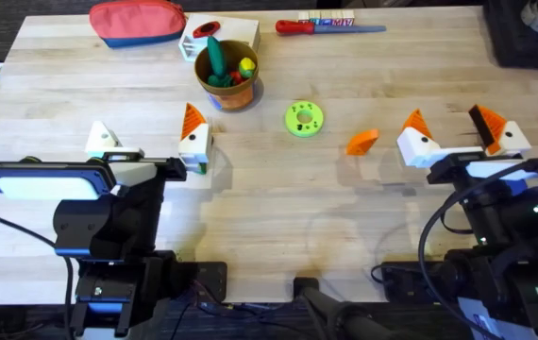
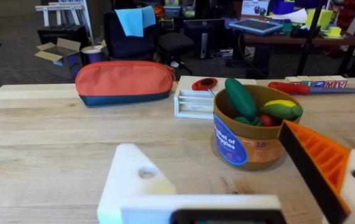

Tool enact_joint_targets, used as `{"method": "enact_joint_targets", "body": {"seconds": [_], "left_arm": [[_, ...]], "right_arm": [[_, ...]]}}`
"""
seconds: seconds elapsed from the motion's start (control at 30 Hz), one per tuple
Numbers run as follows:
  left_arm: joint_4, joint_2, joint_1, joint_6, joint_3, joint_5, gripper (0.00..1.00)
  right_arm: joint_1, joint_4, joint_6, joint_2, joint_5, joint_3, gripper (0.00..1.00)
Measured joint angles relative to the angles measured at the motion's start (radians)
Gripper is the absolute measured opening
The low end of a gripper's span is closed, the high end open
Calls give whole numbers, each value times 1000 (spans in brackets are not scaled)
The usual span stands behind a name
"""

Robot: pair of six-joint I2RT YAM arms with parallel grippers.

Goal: Pick up the gripper from the table and insert it into the empty holder that is missing its gripper. Then pick up a screw, insert it into the mounting hole, and use the screwdriver to tighten it. Finally, clean up the table by picking up the vegetable and placing it into the bucket.

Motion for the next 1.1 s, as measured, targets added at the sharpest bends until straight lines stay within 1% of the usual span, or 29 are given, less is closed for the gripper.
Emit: {"method": "enact_joint_targets", "body": {"seconds": [0.47, 0.53, 0.6, 0.7, 0.8, 0.93, 1.03, 1.1], "left_arm": [[-5, 0, 0, 1, 0, 0, 985], [-51, 0, 0, 2, 10, 0, 986], [-130, 3, 0, 4, 45, 0, 986], [-260, 48, 0, 6, 171, 1, 986], [-411, 142, 0, 8, 352, 3, 986], [-643, 341, 0, 8, 587, 29, 985], [-786, 507, 0, 10, 709, 69, 985], [-824, 612, 0, 11, 753, 89, 986]], "right_arm": [[0, 0, 0, 0, 4, 0, 990], [0, -22, 0, 0, 5, 8, 990], [0, -101, 0, 6, 4, 48, 990], [0, -236, 0, 47, 4, 141, 991], [0, -368, 0, 126, 4, 283, 990], [0, -586, 0, 270, 4, 534, 990], [0, -696, 0, 366, 4, 681, 992], [0, -727, 0, 419, 4, 754, 991]]}}
